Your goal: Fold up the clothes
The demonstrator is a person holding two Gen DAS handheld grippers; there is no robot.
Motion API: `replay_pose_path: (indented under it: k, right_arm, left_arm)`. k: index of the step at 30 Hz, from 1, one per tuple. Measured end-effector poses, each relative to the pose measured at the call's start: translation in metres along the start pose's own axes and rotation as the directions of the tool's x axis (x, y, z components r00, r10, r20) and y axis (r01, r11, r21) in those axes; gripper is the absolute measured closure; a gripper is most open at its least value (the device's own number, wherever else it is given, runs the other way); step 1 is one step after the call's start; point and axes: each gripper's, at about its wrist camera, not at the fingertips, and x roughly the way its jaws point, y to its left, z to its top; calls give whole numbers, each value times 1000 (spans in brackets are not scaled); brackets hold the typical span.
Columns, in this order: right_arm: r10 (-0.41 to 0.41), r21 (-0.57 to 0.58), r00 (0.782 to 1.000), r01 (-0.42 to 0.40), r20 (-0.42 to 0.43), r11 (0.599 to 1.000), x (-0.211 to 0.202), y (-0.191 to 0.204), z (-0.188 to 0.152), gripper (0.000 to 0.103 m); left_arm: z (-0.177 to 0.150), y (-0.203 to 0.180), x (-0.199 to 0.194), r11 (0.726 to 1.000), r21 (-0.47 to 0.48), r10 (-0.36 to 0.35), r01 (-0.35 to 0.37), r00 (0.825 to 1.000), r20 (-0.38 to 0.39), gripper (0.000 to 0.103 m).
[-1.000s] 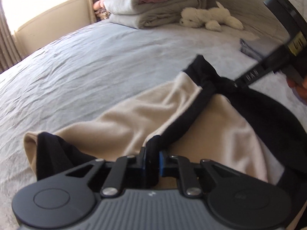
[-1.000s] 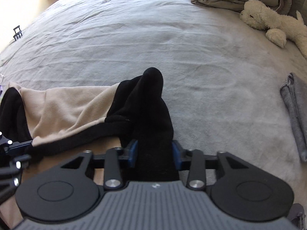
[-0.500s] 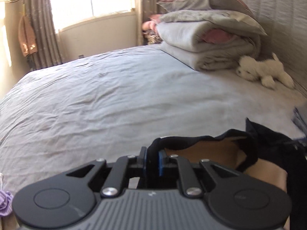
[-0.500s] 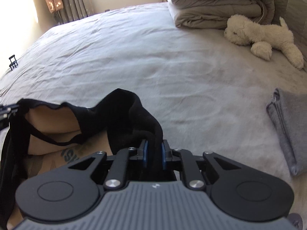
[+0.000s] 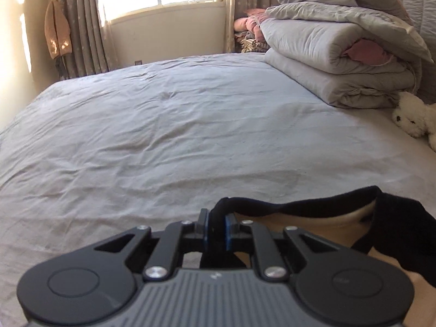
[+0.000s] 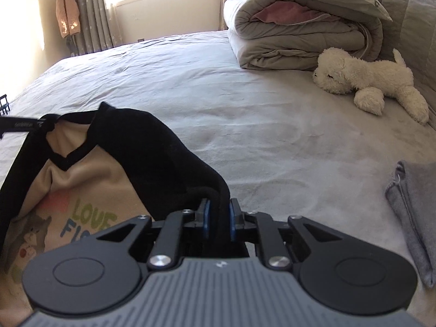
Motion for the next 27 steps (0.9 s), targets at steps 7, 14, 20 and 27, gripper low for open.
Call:
replay_pose_path:
  k: [7, 14, 20, 27]
  right_arm:
    - [-2, -80, 999, -1, -47, 997, 20, 15, -10, 87]
    - [-11, -96, 997, 4, -70, 995, 25, 18, -13, 74]
    - [20, -44, 996, -24, -88, 999, 15, 18, -11, 58]
    - [62, 1, 992, -62, -107, 998, 0, 20, -11, 46]
  left_arm:
    - [-16, 3, 52, 998, -65, -21, 15, 996, -92, 91]
    - [-17, 1, 52, 998, -60, -20, 14, 995, -95, 86]
    - [-19, 6, 27, 993, -116, -35, 21, 992, -121, 59]
    - [-31, 5, -23, 989, -145, -33, 14, 991, -126, 51]
